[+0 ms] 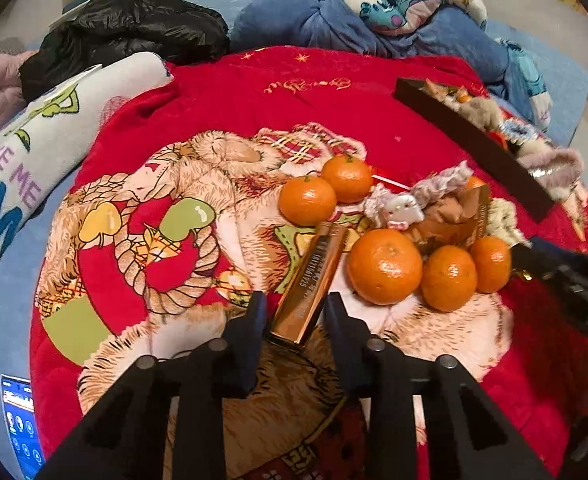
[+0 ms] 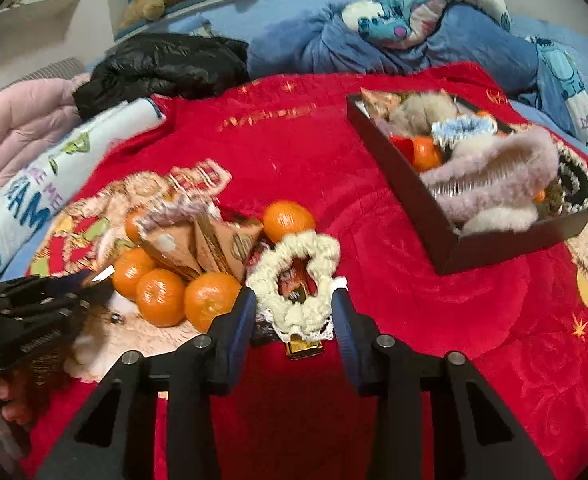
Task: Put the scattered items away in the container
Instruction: 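Grasp the copper-coloured bar with the left gripper while the right grasps the cream scrunchie, then carry the bar and scrunchie in both grippers over to the black box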
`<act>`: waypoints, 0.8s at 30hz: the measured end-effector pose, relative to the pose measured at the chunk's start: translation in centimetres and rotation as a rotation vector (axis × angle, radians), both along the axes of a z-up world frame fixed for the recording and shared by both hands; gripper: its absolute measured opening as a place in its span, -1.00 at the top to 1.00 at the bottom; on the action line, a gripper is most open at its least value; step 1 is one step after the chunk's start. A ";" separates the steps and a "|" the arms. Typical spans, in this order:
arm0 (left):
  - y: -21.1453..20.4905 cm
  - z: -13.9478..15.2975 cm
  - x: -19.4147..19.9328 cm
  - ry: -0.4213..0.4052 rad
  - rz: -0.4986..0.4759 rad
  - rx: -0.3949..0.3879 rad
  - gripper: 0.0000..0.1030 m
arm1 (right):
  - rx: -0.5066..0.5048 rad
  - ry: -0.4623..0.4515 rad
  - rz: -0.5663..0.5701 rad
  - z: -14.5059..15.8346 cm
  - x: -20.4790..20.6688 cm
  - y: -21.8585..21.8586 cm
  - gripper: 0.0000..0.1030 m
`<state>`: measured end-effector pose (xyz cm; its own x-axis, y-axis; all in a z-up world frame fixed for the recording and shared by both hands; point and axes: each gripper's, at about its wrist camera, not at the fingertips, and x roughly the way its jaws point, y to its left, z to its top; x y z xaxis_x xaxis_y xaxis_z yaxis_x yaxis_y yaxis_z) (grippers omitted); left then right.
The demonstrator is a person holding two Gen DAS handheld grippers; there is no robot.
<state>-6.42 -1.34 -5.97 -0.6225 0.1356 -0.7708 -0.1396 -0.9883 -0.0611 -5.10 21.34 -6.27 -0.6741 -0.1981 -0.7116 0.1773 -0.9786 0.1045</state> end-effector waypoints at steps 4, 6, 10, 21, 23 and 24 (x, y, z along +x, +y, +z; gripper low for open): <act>0.6 0.5 0.7 0.021 -0.023 -0.007 0.54 | -0.044 -0.027 -0.023 -0.3 -0.3 0.8 0.39; 0.6 0.8 1.1 0.033 -0.025 0.001 0.56 | -0.050 -0.023 -0.038 -0.2 -0.2 1.1 0.48; 0.5 1.4 1.8 0.054 -0.012 0.021 0.58 | -0.055 -0.014 -0.045 0.1 0.0 1.4 0.59; 0.2 2.6 3.2 0.087 -0.015 0.052 0.60 | -0.098 0.020 -0.067 1.3 0.7 2.4 0.62; 0.1 2.5 3.0 0.083 -0.014 0.062 0.60 | -0.108 0.036 -0.066 1.6 0.8 2.6 0.62; 0.2 2.6 3.1 0.085 -0.012 0.062 0.60 | -0.115 0.045 -0.066 1.8 1.0 2.7 0.62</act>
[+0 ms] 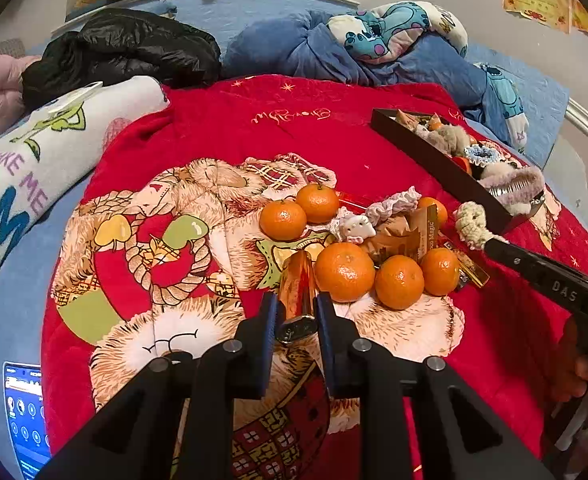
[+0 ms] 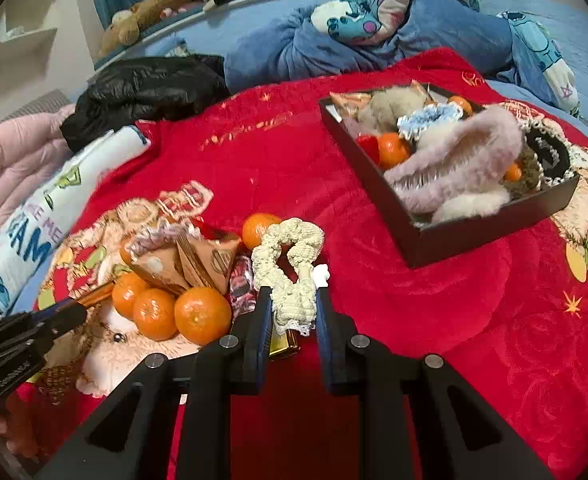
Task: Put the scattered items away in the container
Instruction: 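Carry the bar and scrunchie in both grippers over to the black box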
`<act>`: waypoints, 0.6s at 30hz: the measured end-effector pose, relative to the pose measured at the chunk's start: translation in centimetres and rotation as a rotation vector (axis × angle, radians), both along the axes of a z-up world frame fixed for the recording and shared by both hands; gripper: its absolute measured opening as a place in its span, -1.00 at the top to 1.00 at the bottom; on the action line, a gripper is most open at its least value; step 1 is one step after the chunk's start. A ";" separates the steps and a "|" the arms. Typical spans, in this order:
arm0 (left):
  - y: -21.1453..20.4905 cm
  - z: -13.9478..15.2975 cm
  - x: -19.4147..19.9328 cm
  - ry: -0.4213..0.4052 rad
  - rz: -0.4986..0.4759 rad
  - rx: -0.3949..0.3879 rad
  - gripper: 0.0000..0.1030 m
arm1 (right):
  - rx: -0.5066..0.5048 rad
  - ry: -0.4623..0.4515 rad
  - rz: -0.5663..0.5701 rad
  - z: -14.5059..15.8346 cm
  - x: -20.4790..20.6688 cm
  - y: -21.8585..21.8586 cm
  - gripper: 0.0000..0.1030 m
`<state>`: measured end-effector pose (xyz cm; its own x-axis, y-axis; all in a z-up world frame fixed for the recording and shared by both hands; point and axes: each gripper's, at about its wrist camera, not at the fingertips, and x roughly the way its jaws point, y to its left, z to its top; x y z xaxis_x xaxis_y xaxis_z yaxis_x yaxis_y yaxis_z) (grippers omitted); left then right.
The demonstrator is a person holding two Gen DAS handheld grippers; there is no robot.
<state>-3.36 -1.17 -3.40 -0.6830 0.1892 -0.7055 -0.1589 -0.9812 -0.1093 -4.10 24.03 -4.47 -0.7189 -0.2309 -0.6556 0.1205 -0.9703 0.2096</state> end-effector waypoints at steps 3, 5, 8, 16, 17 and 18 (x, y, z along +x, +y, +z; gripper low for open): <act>0.1 0.1 -0.1 0.007 -0.001 0.008 0.60 | -0.010 0.012 -0.001 0.3 0.2 0.1 0.62; 0.1 0.1 0.0 0.007 0.004 0.010 0.60 | 0.002 0.016 -0.006 0.4 0.3 -0.1 0.62; 0.0 0.1 0.3 0.004 0.015 0.010 0.61 | -0.004 0.024 -0.005 0.6 0.8 -0.1 0.62; -0.2 1.1 1.7 0.032 0.017 0.038 0.61 | -0.042 0.057 -0.023 1.6 2.1 0.8 0.61; -0.1 1.4 1.9 0.039 0.014 0.045 0.61 | -0.041 0.063 -0.021 1.7 2.2 0.8 0.61; -0.1 1.7 2.1 0.044 0.012 0.047 0.61 | -0.040 0.068 -0.020 1.9 2.4 0.8 0.61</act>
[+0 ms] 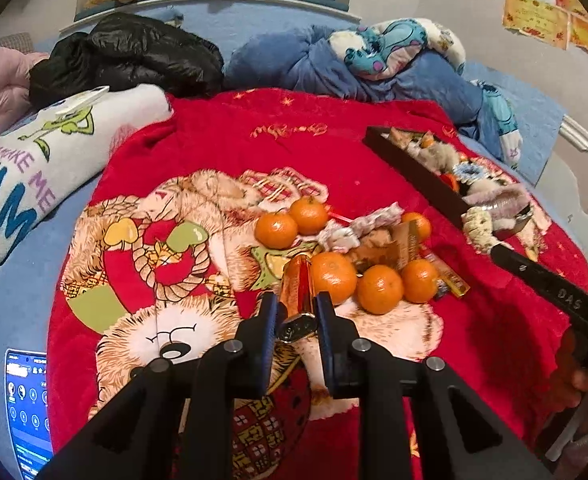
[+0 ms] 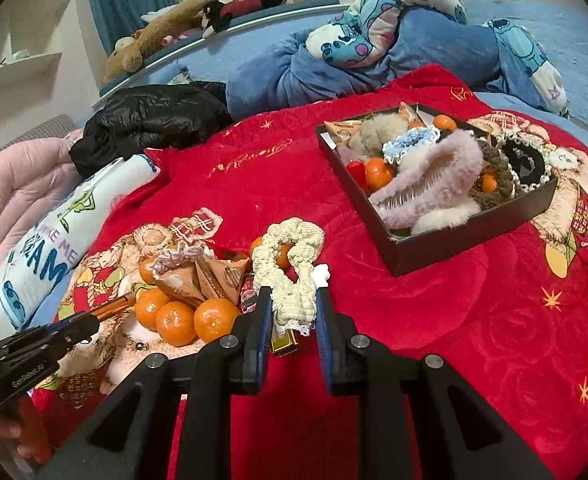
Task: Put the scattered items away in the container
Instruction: 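Carry the bar and scrunchie in both grippers over to the black box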
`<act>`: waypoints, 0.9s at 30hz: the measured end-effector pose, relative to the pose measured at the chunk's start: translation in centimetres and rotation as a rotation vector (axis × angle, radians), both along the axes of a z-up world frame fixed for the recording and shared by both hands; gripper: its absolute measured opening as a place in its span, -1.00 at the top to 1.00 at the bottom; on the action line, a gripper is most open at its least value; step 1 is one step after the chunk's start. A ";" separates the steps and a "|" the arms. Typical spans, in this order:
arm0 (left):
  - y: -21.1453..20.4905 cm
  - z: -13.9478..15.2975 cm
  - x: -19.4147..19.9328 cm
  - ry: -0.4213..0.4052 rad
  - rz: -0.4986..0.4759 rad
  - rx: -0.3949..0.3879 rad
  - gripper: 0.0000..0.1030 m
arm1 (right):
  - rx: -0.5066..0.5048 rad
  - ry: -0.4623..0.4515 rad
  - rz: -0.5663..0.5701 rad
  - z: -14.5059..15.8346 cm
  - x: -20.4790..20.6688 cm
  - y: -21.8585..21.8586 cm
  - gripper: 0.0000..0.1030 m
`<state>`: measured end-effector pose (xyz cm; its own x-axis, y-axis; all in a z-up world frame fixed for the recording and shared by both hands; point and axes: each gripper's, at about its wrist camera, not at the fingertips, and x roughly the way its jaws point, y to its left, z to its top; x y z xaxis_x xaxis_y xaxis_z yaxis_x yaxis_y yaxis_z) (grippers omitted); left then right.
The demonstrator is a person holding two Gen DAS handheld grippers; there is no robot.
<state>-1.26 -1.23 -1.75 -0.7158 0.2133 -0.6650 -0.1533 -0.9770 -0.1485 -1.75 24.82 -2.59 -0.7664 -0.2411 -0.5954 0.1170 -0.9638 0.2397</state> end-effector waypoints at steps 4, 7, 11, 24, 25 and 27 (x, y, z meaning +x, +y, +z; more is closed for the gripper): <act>0.6 1.2 1.0 0.030 -0.005 -0.002 0.61 | -0.003 0.026 0.018 0.7 0.7 -0.2 0.61; 1.3 2.2 1.4 0.053 -0.007 0.012 0.61 | -0.002 0.049 0.028 1.2 1.0 -0.5 0.61; 2.8 3.5 1.8 0.082 -0.016 0.042 0.61 | 0.012 0.058 0.025 1.4 1.2 -0.5 0.61; 11.0 5.5 2.3 0.118 -0.144 0.133 0.61 | 0.003 0.077 -0.126 2.2 2.3 7.8 0.61; 11.9 5.6 2.4 0.119 -0.159 0.133 0.61 | 0.004 0.076 -0.142 2.3 2.4 8.6 0.61; 13.6 5.6 2.4 0.116 -0.192 0.133 0.61 | 0.009 0.075 -0.169 2.3 2.8 10.2 0.61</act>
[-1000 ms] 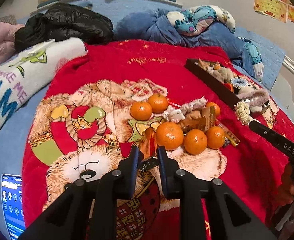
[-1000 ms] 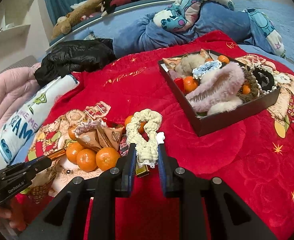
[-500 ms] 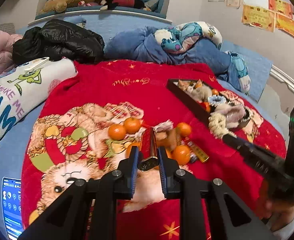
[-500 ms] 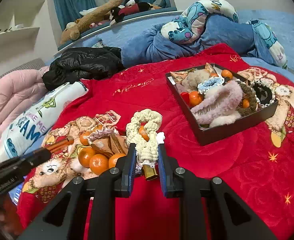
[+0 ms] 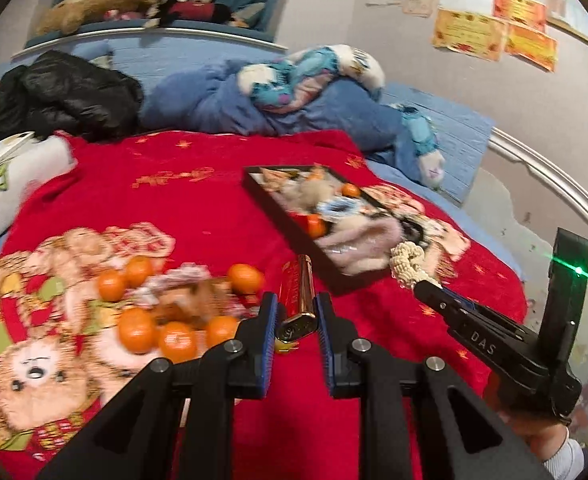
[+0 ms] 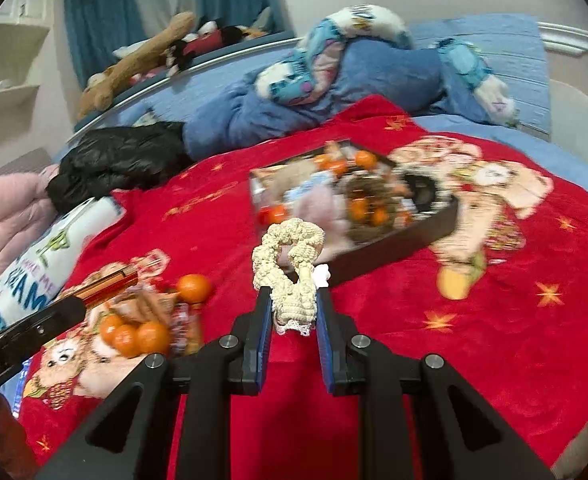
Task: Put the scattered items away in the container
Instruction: 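Carry the bar and scrunchie in both grippers over to the black box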
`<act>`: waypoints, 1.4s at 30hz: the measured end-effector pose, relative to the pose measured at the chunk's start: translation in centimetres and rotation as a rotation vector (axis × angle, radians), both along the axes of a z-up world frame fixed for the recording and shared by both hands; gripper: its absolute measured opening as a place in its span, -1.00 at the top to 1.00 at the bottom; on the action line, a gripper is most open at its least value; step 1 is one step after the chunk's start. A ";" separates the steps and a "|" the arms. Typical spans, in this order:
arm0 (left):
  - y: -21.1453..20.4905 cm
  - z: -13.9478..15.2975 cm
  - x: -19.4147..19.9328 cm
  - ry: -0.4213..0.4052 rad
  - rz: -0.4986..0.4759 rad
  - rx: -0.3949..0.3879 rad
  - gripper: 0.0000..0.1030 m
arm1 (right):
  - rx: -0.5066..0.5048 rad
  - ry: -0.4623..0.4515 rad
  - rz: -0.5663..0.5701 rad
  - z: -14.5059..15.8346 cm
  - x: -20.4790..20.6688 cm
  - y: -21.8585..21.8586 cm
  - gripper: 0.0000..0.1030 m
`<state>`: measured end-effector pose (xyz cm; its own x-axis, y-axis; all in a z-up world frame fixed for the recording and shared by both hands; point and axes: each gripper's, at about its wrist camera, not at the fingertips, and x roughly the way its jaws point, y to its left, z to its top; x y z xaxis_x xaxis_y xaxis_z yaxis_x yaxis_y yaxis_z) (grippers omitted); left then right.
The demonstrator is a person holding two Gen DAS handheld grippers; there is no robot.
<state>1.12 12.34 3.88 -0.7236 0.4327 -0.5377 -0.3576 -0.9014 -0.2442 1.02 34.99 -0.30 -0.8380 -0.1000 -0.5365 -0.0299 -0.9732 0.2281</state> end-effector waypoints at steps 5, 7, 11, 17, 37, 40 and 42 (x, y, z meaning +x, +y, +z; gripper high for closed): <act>3.4 -0.1 0.2 -0.002 -0.054 -0.023 0.61 | 0.000 -0.003 -0.056 0.1 0.7 3.4 0.60; 4.6 -0.2 0.3 -0.005 -0.072 -0.031 0.61 | -0.006 -0.003 -0.069 0.1 0.9 4.3 0.60; 6.0 -0.6 0.2 -0.011 -0.087 -0.030 0.61 | -0.008 -0.001 -0.071 0.1 1.4 5.1 0.60; 7.4 -1.5 0.1 -0.027 -0.090 -0.072 0.61 | -0.005 0.006 -0.041 0.3 1.4 4.5 0.60; 10.2 3.8 -5.5 0.023 -0.138 -0.133 0.61 | 0.024 0.018 0.028 5.6 -2.8 4.6 0.60; 10.7 5.0 -8.0 0.023 -0.140 -0.122 0.61 | 0.022 0.012 0.049 6.5 -4.6 5.3 0.60; 11.0 5.4 -9.7 0.017 -0.136 -0.127 0.61 | 0.018 0.006 0.056 7.0 -6.1 5.8 0.60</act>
<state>-8.61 23.37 9.31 -0.6721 0.4570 -0.5825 -0.4816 -0.8674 -0.1249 -5.12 40.75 6.71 -0.8345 -0.1368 -0.5337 0.0256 -0.9773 0.2103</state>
